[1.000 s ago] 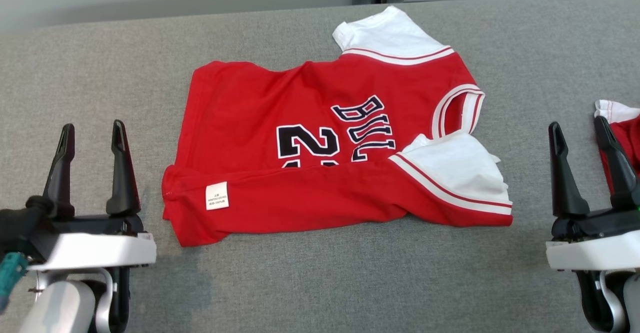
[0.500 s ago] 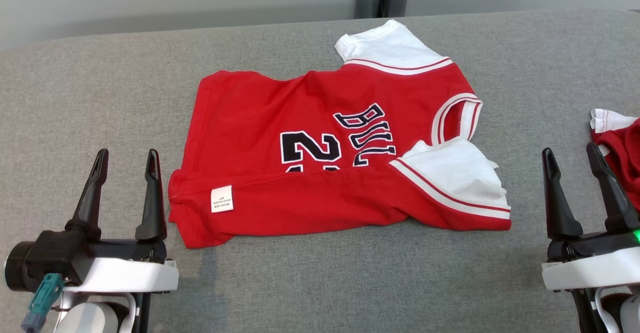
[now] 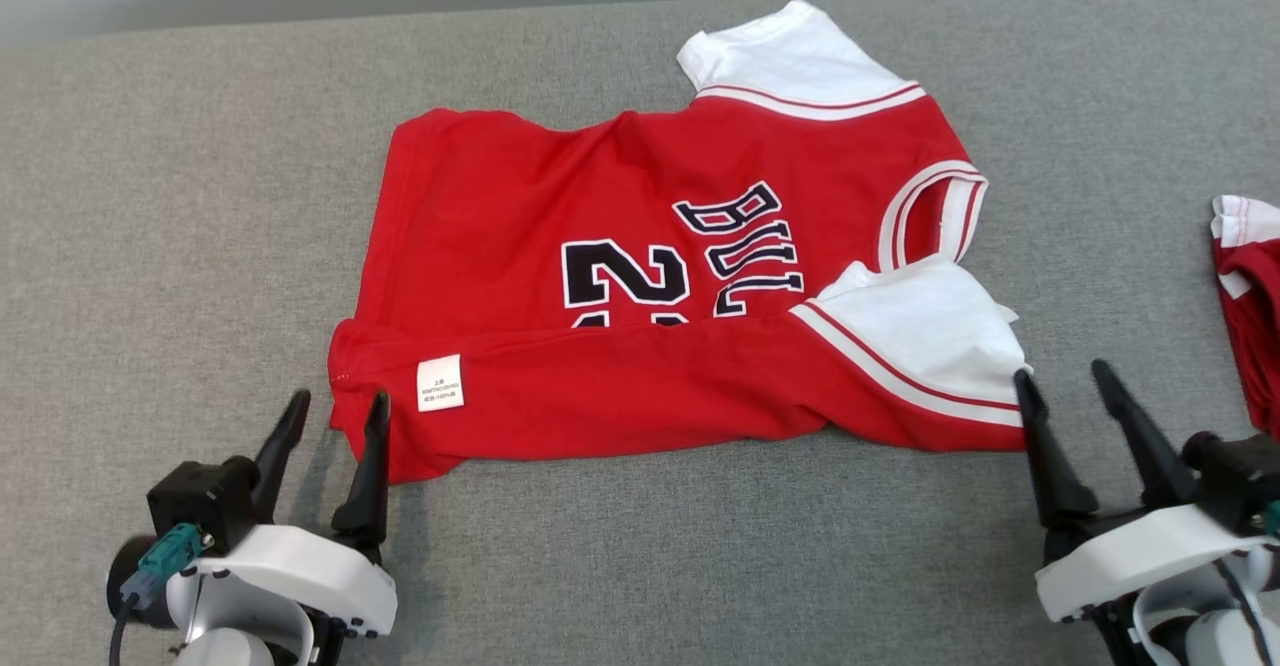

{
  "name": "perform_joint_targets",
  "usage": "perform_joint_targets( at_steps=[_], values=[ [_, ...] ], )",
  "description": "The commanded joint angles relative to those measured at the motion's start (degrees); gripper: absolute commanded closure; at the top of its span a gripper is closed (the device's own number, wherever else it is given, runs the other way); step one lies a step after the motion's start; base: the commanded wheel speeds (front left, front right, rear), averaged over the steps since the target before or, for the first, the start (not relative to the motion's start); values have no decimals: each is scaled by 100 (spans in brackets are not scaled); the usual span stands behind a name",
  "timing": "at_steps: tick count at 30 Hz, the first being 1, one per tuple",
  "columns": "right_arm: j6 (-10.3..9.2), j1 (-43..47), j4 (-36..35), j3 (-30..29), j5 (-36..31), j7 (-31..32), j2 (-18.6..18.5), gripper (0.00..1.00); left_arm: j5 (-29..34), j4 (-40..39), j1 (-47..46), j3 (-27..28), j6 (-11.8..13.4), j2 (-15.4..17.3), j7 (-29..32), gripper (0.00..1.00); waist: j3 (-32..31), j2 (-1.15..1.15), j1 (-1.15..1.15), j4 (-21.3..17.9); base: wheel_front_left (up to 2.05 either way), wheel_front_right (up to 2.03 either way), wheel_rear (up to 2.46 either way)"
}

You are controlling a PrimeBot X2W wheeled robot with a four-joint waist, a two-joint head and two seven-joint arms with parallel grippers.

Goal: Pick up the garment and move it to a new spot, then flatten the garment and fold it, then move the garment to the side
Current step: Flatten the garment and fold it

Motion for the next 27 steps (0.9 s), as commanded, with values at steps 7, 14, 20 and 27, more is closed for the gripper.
perform_joint_targets(
  at_steps=[7,14,20,27],
  values=[
    [1,-411,860,323,239,-76,-94,0,-530,905,-234,62,-365,-169,202,0,270,0,0,19,0,0,0],
    [1,-765,1462,693,530,-52,-153,0,-944,1480,-416,7,-742,-300,560,0,426,0,0,9,0,0,0],
    [-2,-863,1557,807,863,-74,-216,100,-1315,1319,-410,-170,-1193,-415,952,100,433,0,0,1,0,0,0],
    [0,-678,736,425,991,-63,-307,100,-1535,441,-327,136,-1172,-164,922,100,330,0,0,-21,0,0,0]
  ],
)
